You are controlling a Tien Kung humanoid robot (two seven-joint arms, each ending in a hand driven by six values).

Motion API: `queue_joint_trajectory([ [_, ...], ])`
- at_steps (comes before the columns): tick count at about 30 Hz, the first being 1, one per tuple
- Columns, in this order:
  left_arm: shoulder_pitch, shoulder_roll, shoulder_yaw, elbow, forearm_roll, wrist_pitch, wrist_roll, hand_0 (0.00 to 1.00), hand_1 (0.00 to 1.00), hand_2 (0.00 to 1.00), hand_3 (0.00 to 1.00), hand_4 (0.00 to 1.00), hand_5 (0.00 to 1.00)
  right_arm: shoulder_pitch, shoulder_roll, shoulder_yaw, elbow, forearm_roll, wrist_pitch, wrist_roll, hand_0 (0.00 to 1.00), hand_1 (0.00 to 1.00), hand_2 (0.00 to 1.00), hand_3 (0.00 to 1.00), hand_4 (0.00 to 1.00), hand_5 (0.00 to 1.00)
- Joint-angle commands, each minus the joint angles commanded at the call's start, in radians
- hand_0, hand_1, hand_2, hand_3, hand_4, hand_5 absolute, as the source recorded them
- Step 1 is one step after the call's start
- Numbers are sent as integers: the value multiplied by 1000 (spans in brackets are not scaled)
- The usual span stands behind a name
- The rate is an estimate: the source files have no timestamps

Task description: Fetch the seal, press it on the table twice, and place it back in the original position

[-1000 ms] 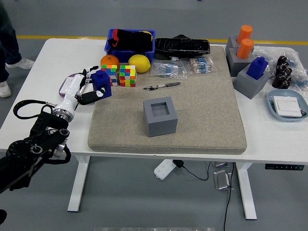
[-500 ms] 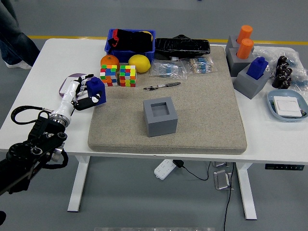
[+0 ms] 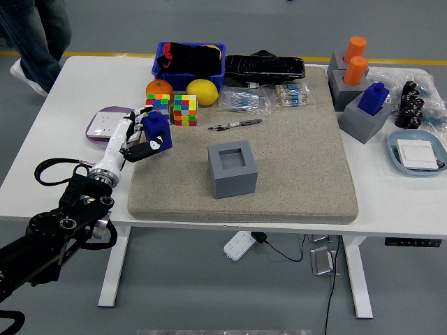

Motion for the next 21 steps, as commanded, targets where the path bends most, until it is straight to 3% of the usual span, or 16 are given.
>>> queue_joint_trajectory([
  [9, 11, -15, 62, 24, -42, 4, -29, 830, 520, 475, 868, 449, 2, -1, 0, 1, 2, -1, -1, 2, 799, 706, 686, 647, 775, 539],
  [21, 34, -25, 93, 54, -84, 4, -58, 829, 521, 473, 864, 454, 2, -1, 0, 3, 5, 1, 1, 3, 801, 705, 688, 647, 776, 537],
])
